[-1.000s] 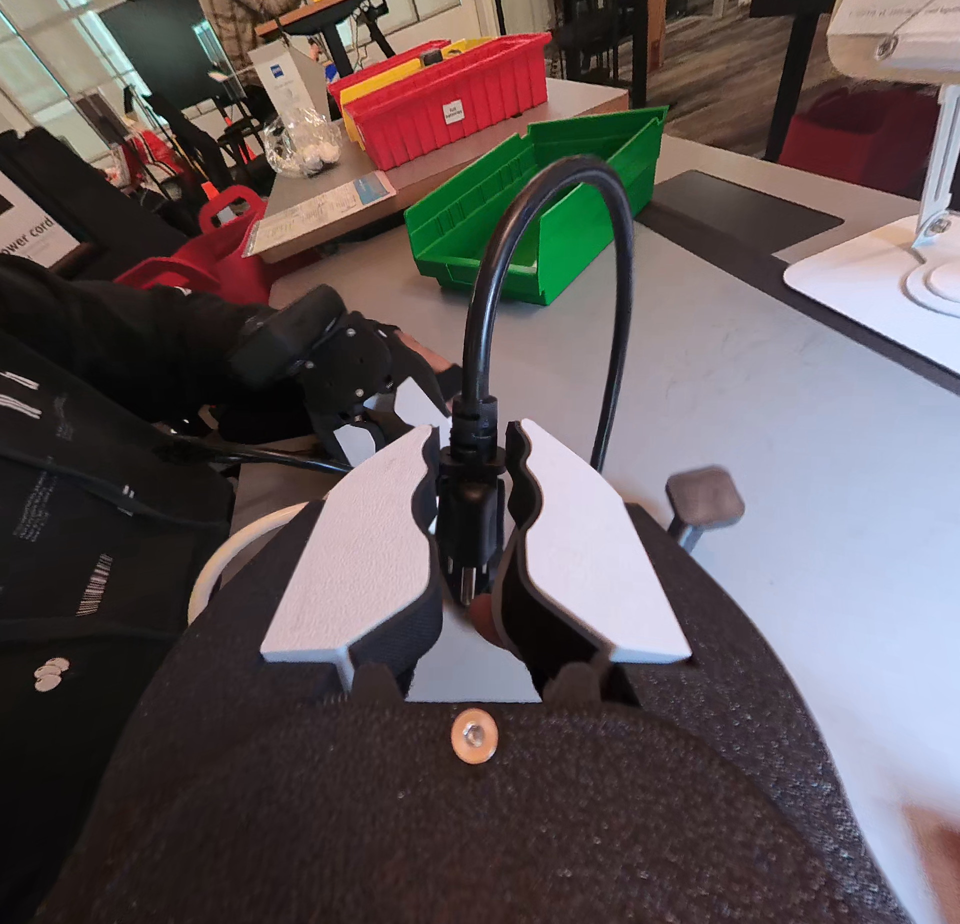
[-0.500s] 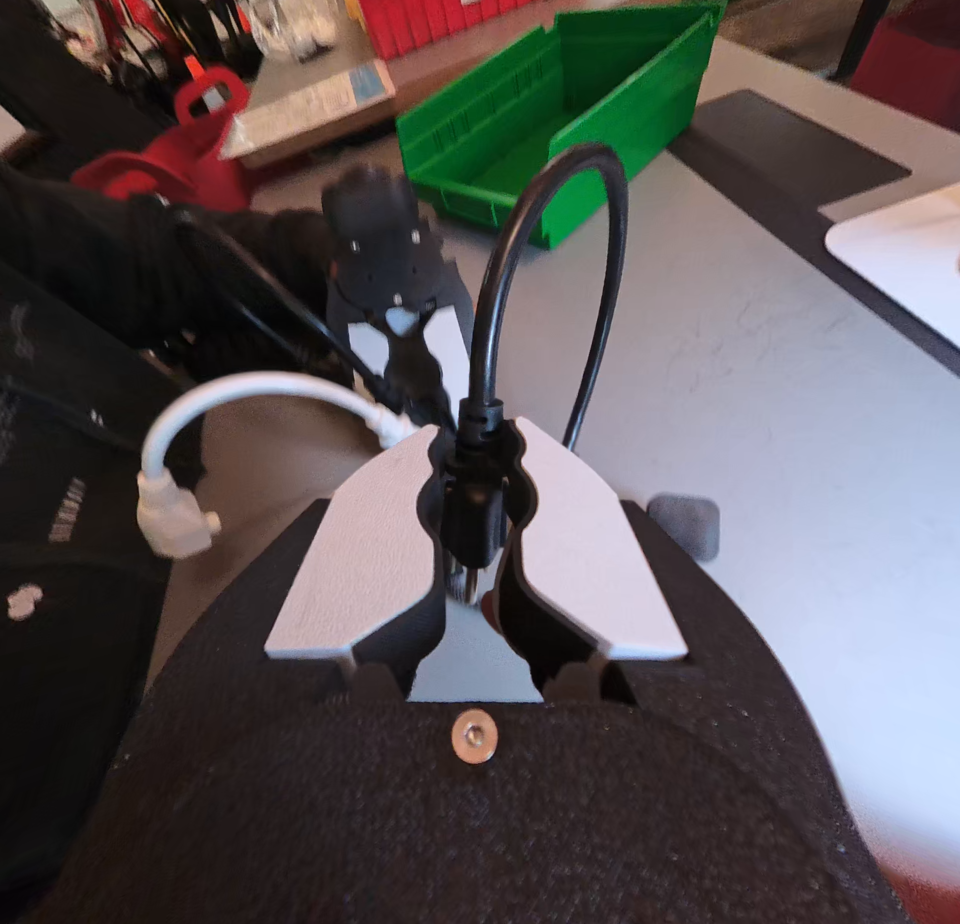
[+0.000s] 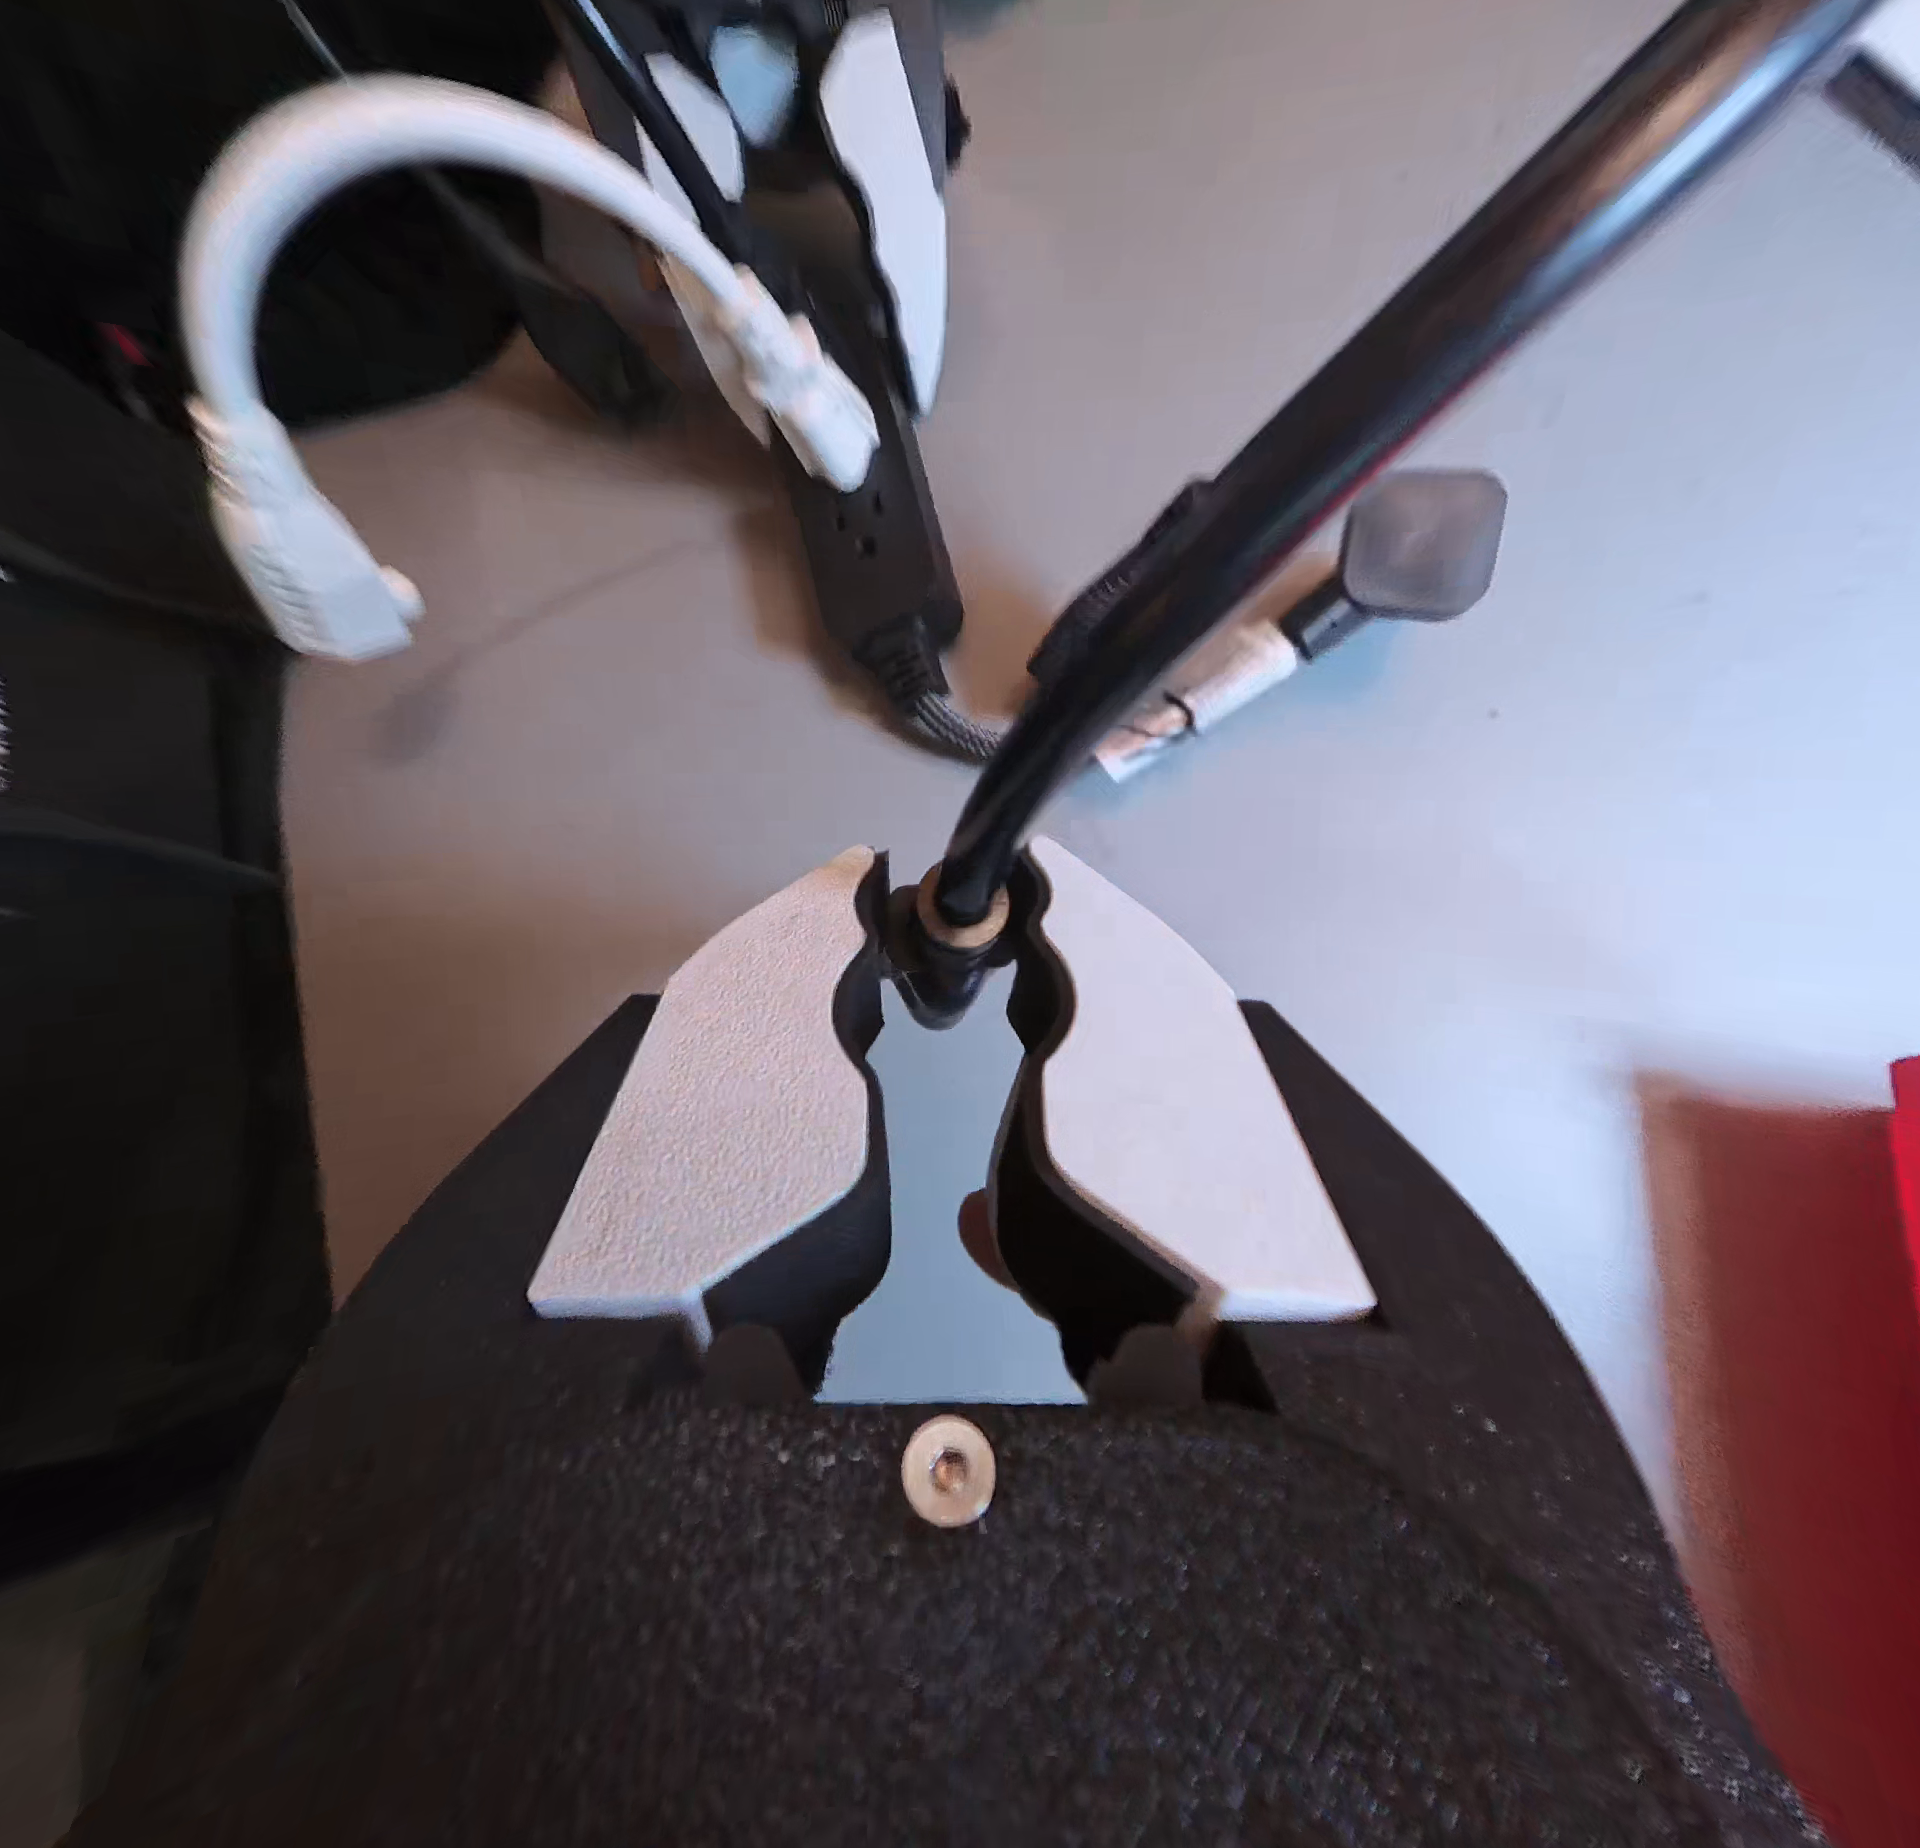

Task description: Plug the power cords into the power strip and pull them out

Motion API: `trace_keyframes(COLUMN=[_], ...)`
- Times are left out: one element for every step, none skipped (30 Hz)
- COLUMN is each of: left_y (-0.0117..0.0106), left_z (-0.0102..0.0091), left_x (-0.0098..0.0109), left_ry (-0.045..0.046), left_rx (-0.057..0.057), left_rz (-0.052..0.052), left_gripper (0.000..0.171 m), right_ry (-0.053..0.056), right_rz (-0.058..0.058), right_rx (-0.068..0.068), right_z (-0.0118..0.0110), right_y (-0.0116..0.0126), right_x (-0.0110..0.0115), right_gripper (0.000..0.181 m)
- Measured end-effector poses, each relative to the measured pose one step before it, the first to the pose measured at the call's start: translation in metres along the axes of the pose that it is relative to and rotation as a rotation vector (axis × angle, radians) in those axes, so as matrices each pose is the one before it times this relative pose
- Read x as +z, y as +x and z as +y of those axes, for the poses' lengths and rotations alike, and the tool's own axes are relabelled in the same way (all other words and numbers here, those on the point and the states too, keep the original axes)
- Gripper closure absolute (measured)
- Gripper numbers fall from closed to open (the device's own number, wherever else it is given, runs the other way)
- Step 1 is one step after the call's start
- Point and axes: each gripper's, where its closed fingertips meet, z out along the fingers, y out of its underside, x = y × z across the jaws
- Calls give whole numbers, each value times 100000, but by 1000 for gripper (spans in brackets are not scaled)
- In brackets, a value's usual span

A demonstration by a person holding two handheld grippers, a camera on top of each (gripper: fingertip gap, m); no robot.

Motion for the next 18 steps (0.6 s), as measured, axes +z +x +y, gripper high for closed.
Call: trace_keyframes(left_y=[-45, -40, -89, -191, -227, -248, -320, -407, -376, -319, -400, -520, -464, -271, -71, 91, 260, 268], left_z=[45, 102, 94, 92, 91, 34, -26, -76, -30, 20, -78, -292, -668, -1157, -1558, -1663, -1485, -1089], left_x=[-80, -135, -204, -273, -354, -465, -571, -638, -650, -670, -760, -883, -985, -973, -848, -541, -101, 365], left_ry=[-47, -520, -568, -368, -131, 429, 1246, 1774, 1390, 842, 1057, 1818, 3351, 5630, 7224, 7349, 6142, 4290], left_rx=[1080, 988, 948, 795, 280, -298, -592, -863, -1386, -1276, -525, -385, -998, -1668, -2143, -2536, -2827, -3423], left_rz=[-1589, -1420, -1697, -2118, -2080, -1890, -2097, -2337, -1881, -1680, -2902, -3984, -3638, -2411, -1312, -338, 1126, 2112], left_gripper=[123, 123, 122, 121, 119, 117, 117, 116, 116, 116, 117, 118, 120, 123, 126, 131, 133, 133], right_ry=[5580, 4986, 4341, 4147, 3884, 3933, 3032, 1631, 562, 334, 516, 1058, 881, 1330, 559, -408, -503, -320], right_rz=[-1592, -627, -516, -742, -1555, -2133, -1498, -734, -328, -848, -241, -585, -990, -507, -374, -444, -442, -325], right_rx=[1825, 919, 44, 634, 1243, 1396, 1236, 363, -468, -116, -164, -707, -690, -1550, -2474, -2600, -2694, -2456], right_z=[-719, -752, -735, -762, -755, -788, -702, -507, -343, -313, -341, -409, -398, -487, -443, -402, -489, -596], right_y=[-343, -206, -167, -117, -137, -155, -40, 56, 86, 14, 71, -33, -128, -129, -165, -182, -160, -123], right_x=[-386, -349, -285, -207, -148, -102, -19, 50, 119, 146, 138, 112, 113, 130, 187, 247, 314, 336], right_gripper=[159, 159, 160, 160, 162, 163, 164, 163, 163, 163, 163, 163, 163, 163, 164, 164, 163, 163])
